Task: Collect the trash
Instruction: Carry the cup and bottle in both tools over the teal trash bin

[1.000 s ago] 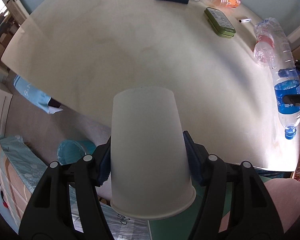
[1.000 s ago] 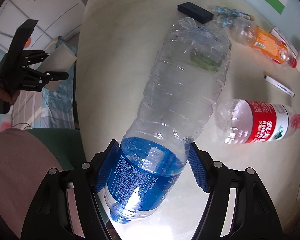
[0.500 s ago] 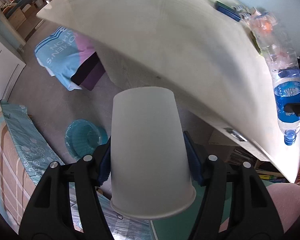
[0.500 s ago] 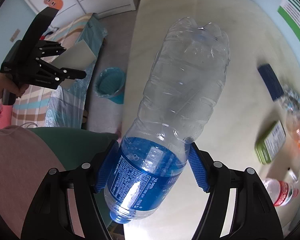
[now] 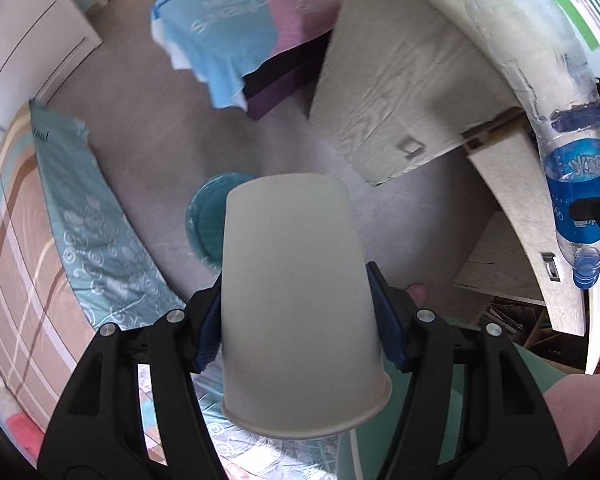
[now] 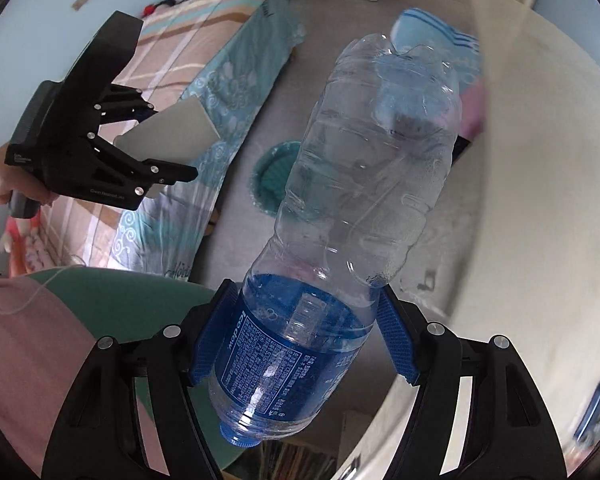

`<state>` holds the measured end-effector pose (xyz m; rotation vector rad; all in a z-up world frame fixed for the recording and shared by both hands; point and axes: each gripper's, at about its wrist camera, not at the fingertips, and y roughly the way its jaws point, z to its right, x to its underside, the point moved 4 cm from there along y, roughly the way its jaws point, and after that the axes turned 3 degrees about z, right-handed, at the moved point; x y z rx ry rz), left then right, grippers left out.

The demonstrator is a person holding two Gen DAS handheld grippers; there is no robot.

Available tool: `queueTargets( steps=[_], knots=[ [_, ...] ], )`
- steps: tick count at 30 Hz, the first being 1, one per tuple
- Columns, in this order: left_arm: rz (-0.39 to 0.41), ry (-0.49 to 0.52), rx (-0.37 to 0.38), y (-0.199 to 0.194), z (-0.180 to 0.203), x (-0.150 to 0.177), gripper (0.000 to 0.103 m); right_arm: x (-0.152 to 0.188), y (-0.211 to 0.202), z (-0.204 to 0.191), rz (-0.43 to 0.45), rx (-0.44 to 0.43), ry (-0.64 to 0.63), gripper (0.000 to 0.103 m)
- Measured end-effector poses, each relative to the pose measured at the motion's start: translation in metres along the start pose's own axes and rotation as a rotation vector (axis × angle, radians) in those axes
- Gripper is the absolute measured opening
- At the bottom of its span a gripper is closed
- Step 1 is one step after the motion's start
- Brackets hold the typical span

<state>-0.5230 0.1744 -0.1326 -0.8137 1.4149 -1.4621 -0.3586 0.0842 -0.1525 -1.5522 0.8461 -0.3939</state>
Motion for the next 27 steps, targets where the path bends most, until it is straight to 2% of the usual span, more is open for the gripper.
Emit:
queueTargets(
  steps=[6,14,19,22,27],
  knots=[
    [-0.057,-0.087,-0.017,0.032,-0.064,-0.001,0.061,-0.059,0.058,-0.015,-0.048,-0.057,-0.052,0.069],
    [-0.131,-0.193,0.004,0.089,-0.111,0.002,0.061,-0.108,0.158,-0.024,-0.146,-0.101,-0.083,0.069],
    [-0.141,-0.239,0.033,0.133,-0.131,0.004,0.061,-0.115,0.225,-0.017,-0.247,-0.153,-0.054,0.069],
    [-0.157,-0.255,0.059,0.166,-0.14,0.003,0.061,-0.114,0.27,-0.008,-0.329,-0.229,0.002,0.069],
    [-0.166,-0.238,0.038,0.224,-0.157,0.004,0.061,-0.117,0.348,0.007,-0.431,-0.356,0.106,0.069]
  ],
)
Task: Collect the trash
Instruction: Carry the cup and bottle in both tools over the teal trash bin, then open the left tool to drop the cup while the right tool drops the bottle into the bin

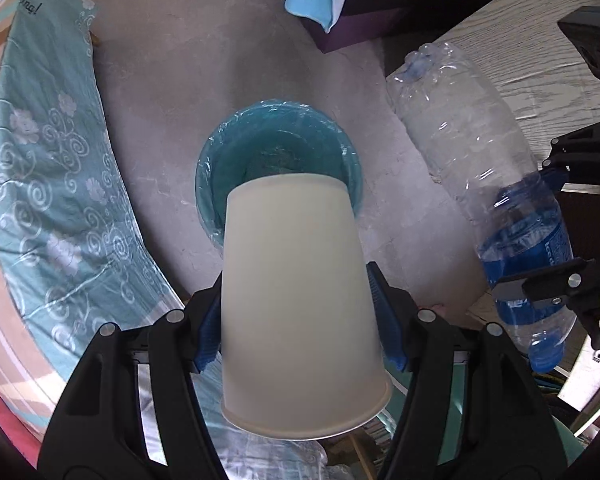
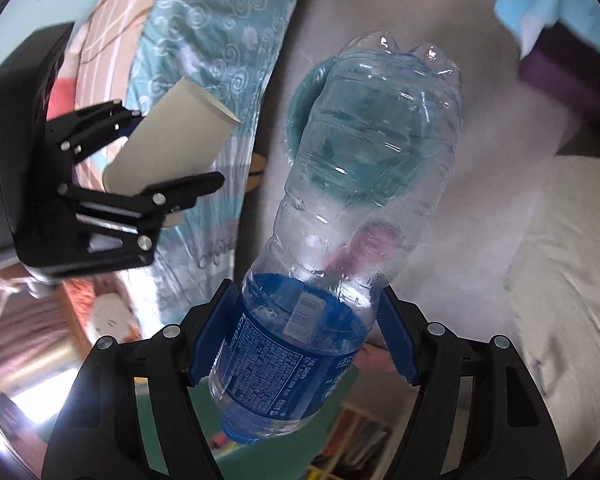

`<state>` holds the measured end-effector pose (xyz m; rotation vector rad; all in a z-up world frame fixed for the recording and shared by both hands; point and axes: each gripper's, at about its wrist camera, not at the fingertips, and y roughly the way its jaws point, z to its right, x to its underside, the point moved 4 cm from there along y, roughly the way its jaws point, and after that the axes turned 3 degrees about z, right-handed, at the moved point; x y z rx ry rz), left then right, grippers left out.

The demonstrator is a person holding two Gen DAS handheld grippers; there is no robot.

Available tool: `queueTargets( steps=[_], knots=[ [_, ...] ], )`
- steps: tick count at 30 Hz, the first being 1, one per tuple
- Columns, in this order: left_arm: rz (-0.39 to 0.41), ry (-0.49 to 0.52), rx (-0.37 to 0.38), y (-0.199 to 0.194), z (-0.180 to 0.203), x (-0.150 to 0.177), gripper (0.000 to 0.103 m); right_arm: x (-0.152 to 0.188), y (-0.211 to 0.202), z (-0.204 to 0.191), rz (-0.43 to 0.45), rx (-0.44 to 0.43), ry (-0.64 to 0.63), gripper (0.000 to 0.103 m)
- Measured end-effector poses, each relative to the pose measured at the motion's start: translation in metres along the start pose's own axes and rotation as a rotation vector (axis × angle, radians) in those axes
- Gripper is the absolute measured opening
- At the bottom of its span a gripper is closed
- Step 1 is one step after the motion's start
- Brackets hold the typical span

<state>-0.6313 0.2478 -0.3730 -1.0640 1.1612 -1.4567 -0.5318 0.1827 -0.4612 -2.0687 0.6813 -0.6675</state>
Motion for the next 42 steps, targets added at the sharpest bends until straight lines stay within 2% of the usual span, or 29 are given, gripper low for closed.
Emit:
queueTargets(
  steps=[8,18,27,32,36,42],
  knots=[
    [-0.03,-0.056,-0.011,0.084,-0.04,-0.019,0.061,-0.038,0.085,0.045,-0.117,-0.067,0.073,0.069],
    [-0.081,0.041,-0.03,0.156,-0.06,-0.018,0.061,-0.065,0.151,0.066,-0.202,0.001,0.01,0.069],
    [-0.082,0.064,-0.003,0.178,-0.062,-0.014,0.061,-0.08,0.187,0.088,-0.226,-0.034,0.036,0.071],
    [-0.099,0.106,0.004,0.188,-0.062,-0.014,0.063,-0.086,0.193,0.093,-0.232,0.019,0.016,0.072],
    [-0.099,0.119,0.002,0.191,-0.063,-0.016,0.07,-0.088,0.191,0.1,-0.195,0.008,0.058,0.08],
    [-0.078,0.091,0.009,0.183,-0.065,-0.021,0.074,-0.086,0.179,0.106,-0.135,-0.033,0.109,0.08]
  ],
)
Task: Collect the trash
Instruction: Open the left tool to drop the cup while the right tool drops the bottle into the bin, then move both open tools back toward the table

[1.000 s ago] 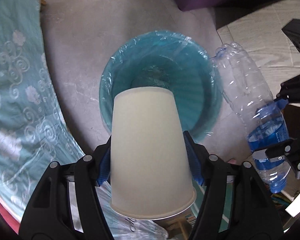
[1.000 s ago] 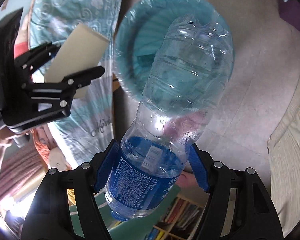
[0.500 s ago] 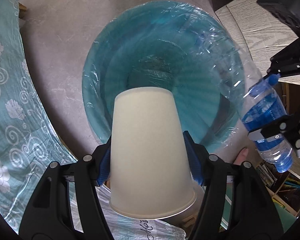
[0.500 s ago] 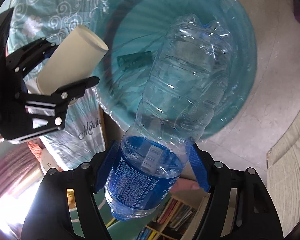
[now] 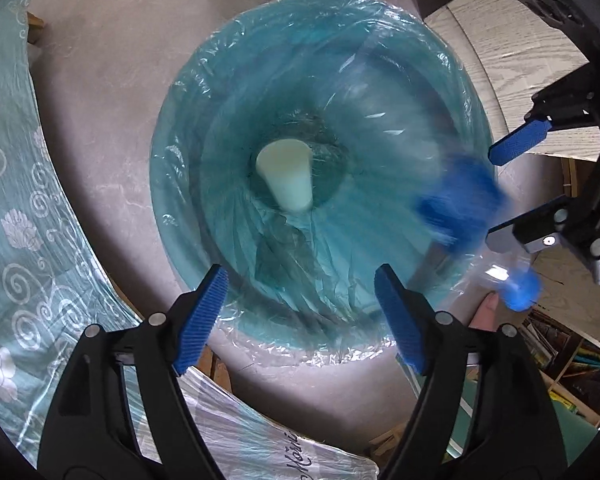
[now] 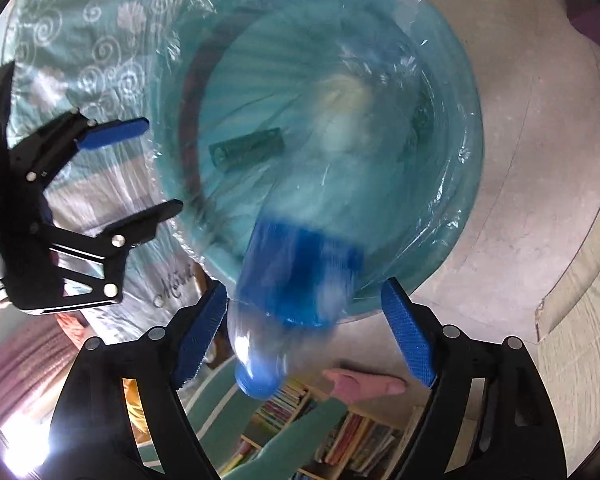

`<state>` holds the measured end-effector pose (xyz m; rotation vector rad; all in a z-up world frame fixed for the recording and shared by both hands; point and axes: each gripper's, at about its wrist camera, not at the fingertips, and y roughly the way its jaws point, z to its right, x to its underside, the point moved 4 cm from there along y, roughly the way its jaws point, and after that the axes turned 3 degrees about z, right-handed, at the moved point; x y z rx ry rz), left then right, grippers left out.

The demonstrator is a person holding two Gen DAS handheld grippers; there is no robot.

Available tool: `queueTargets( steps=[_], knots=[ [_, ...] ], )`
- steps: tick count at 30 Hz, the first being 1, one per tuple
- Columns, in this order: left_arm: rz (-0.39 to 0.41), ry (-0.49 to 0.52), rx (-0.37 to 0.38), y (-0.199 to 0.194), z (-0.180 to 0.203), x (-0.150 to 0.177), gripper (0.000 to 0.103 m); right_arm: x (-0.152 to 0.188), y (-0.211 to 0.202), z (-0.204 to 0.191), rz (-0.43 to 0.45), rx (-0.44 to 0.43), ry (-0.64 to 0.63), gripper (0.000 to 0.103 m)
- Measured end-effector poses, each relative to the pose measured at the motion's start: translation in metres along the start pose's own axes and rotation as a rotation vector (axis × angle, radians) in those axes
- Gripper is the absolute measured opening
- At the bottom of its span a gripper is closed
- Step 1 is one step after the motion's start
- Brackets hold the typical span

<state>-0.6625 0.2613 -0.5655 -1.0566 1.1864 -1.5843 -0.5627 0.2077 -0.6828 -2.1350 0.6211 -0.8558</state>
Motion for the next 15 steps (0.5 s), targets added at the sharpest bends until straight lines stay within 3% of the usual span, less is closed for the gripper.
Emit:
queueTargets(
  steps=[11,15],
  knots=[
    [0.023,0.014,-0.034,-0.034,0.002,0.008,0.074,0.029,-0.044,0.006,0.122,-0.091,0.077,0.08],
    [0.01,0.072,-0.061,-0.056,0.013,0.014,0.074,0.053,-0.064,0.0,0.145,-0.097,0.069,0.08]
  ],
)
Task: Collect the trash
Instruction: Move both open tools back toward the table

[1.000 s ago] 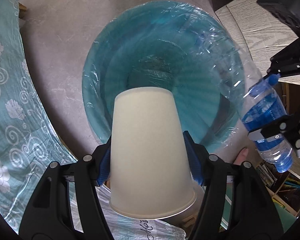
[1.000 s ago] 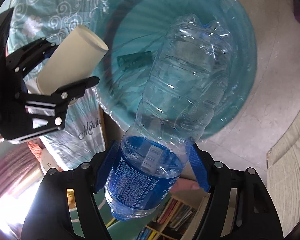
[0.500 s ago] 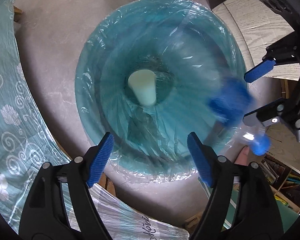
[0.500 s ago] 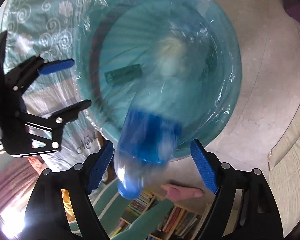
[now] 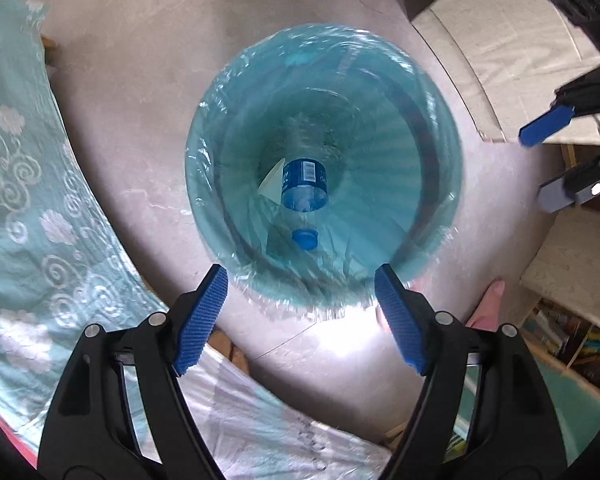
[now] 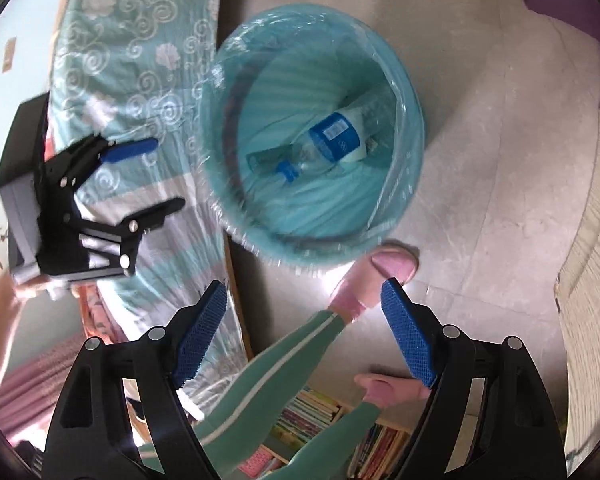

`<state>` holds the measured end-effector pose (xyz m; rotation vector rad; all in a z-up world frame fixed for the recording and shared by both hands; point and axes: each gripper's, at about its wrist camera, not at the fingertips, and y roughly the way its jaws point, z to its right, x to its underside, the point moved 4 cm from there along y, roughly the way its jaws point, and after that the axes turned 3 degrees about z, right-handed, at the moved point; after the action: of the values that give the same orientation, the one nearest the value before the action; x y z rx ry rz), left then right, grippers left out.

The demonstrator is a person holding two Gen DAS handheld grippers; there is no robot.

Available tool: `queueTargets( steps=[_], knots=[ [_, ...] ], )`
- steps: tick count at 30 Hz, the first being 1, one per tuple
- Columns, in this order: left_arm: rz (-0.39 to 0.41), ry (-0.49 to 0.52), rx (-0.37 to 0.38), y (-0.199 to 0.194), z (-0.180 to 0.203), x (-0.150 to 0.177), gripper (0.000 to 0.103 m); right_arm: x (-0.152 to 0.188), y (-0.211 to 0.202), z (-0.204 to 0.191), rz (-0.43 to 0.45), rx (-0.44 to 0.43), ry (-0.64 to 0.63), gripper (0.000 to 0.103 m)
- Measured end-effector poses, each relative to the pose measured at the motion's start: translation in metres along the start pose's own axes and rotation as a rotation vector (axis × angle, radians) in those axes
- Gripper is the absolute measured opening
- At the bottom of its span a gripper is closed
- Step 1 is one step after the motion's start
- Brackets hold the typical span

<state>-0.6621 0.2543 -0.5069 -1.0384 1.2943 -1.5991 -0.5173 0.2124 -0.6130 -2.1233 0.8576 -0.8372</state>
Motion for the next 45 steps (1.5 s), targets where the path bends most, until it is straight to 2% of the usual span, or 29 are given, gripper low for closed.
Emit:
queueTargets(
  steps=[5,8,10,11,13,16,18,20,23,27,30,35,37,39,42,45],
  knots=[
    [0.025,0.053,-0.015,-0.049,0.017,0.003,0.074,0.034,-0.046,-0.021,0.054,-0.014,-0.024,0.08],
    [0.052,0.09,-0.053,-0.094,0.032,0.005,0.074,0.058,-0.086,-0.045,0.126,-0.051,-0.024,0.08],
    [0.023,0.123,-0.081,-0.122,0.042,0.011,0.074,0.076,-0.116,-0.064,0.189,-0.079,-0.03,0.08],
    [0.001,0.149,-0.097,-0.139,0.047,0.013,0.074,0.086,-0.13,-0.075,0.218,-0.093,-0.036,0.08],
    [0.01,0.188,-0.136,-0.174,0.054,0.017,0.074,0.107,-0.158,-0.099,0.263,-0.099,-0.071,0.08],
    [0.044,0.248,-0.185,-0.24,0.064,0.018,0.083,0.146,-0.203,-0.136,0.337,-0.102,-0.157,0.08],
    [0.098,0.297,-0.208,-0.285,0.081,0.016,0.086,0.174,-0.238,-0.158,0.402,-0.117,-0.193,0.08],
    [0.159,0.355,-0.215,-0.328,0.103,0.011,0.091,0.209,-0.281,-0.173,0.502,-0.107,-0.215,0.084],
    [0.228,0.446,-0.216,-0.371,0.143,0.003,0.092,0.275,-0.342,-0.177,0.682,-0.089,-0.202,0.088],
    [0.324,0.622,-0.208,-0.412,0.23,-0.014,0.095,0.382,-0.4,-0.141,0.892,-0.009,-0.037,0.088],
    [0.371,0.754,-0.17,-0.429,0.303,-0.031,0.095,0.468,-0.42,-0.108,1.001,0.068,0.112,0.088],
    [0.415,0.958,-0.12,-0.439,0.436,-0.049,0.095,0.611,-0.421,-0.057,1.083,0.176,0.332,0.088],
    [0.419,1.051,-0.066,-0.44,0.499,-0.049,0.095,0.666,-0.415,-0.036,1.108,0.23,0.429,0.088],
    [0.425,1.122,-0.044,-0.437,0.551,-0.042,0.096,0.719,-0.41,-0.015,1.128,0.267,0.53,0.088],
    [0.423,1.214,0.007,-0.432,0.627,-0.036,0.096,0.785,-0.401,0.017,1.155,0.294,0.669,0.088],
    [0.395,1.281,0.043,-0.417,0.694,-0.029,0.096,0.835,-0.39,0.047,1.161,0.304,0.807,0.089]
  ],
)
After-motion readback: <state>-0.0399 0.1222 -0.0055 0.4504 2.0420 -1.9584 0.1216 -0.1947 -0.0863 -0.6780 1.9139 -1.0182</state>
